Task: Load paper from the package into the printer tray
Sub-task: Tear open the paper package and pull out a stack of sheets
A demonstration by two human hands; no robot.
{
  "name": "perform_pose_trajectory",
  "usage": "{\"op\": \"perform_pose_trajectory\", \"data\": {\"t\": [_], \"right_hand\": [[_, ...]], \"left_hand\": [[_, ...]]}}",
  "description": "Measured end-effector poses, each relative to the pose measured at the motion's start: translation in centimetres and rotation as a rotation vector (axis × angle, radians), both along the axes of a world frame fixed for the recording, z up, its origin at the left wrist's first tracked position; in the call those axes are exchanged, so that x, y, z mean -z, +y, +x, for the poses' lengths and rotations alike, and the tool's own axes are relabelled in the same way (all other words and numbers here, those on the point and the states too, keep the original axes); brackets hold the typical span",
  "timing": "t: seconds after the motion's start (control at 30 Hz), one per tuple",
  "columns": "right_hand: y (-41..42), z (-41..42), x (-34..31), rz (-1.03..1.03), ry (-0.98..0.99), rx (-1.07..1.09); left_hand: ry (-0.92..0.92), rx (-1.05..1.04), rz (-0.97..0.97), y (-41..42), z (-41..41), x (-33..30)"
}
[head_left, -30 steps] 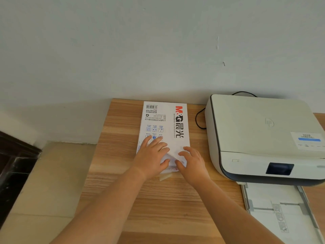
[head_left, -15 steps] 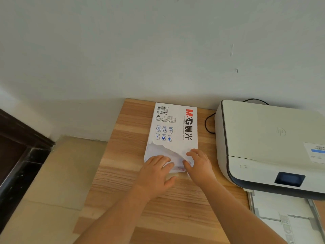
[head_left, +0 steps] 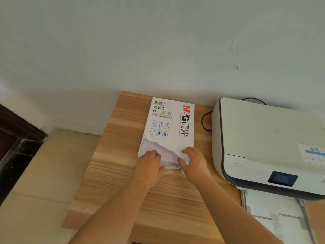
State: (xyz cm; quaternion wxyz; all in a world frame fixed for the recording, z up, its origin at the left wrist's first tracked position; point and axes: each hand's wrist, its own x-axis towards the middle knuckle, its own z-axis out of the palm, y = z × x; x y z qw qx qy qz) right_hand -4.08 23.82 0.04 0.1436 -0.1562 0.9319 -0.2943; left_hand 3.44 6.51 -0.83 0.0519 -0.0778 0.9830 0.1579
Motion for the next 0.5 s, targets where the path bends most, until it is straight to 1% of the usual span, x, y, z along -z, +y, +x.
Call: {"op": "perform_pose_trajectory", "data": {"t": [0.1, 0.23, 0.37, 0.5], "right_hand": [[0.2, -0.1, 0.2, -0.009, 0.002, 0.001], [0.2, -0.2, 0.5, -0.028, -0.005, 0.003], [0.4, -0.1, 0.7, -0.026, -0.003, -0.001], [0.4, -0.2, 0.7, -0.027, -0.014, 0.011]], "left_hand": [[-0.055, 0.043, -0.029, -0.3, -0.9, 0.8], [-0.119, 0.097, -0.125, -1.0, -1.7, 1.3], [-0.083, 0.103, -0.158, -1.1, -2.7, 1.2], [-0.125, 0.124, -0.210, -1.4, -3.4, 1.1]]}}
